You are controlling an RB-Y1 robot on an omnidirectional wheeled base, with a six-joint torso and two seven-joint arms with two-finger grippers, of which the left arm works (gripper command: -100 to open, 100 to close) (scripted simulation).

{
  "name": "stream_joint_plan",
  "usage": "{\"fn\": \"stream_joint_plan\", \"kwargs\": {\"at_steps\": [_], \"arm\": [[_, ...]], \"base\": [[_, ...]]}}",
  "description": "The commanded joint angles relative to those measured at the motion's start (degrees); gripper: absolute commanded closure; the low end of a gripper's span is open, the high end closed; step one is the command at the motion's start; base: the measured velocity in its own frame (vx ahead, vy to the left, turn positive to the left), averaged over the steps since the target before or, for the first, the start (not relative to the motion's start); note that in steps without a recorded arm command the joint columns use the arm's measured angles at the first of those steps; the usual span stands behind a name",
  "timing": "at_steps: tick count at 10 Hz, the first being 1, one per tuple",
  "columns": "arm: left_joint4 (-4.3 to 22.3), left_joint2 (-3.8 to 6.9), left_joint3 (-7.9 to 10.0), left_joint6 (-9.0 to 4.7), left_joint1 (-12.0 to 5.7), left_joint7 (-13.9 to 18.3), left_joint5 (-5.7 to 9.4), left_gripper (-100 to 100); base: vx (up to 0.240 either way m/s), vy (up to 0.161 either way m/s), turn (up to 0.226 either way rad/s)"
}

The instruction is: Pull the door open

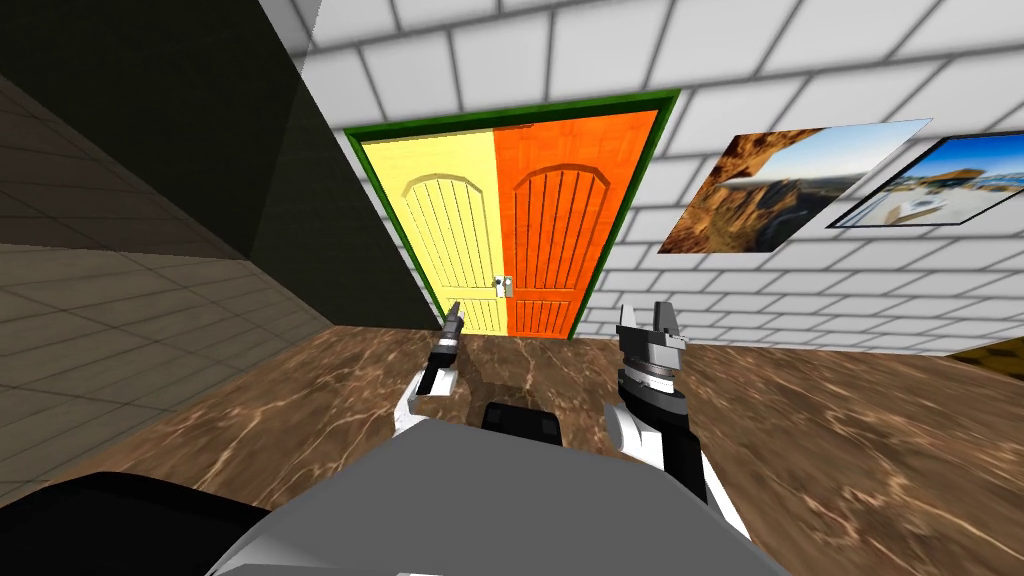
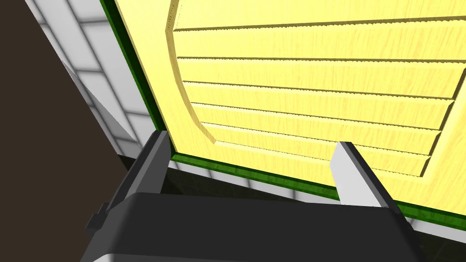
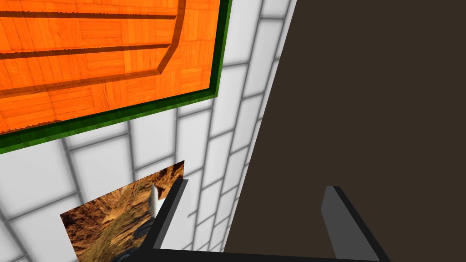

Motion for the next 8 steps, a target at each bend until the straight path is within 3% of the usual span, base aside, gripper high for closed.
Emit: {"fn": "stream_joint_plan", "kwargs": {"at_steps": [1,8], "arm": [[1.88,0.3,0.16,0.43,-0.94,0.4,0.38,-100],[9.81,1.23,0.69,2.28,-4.82,1.9,1.9,-100]], "base": [[0.104,-0.004,-0.031],[0.099,-0.004,-0.029]]}}
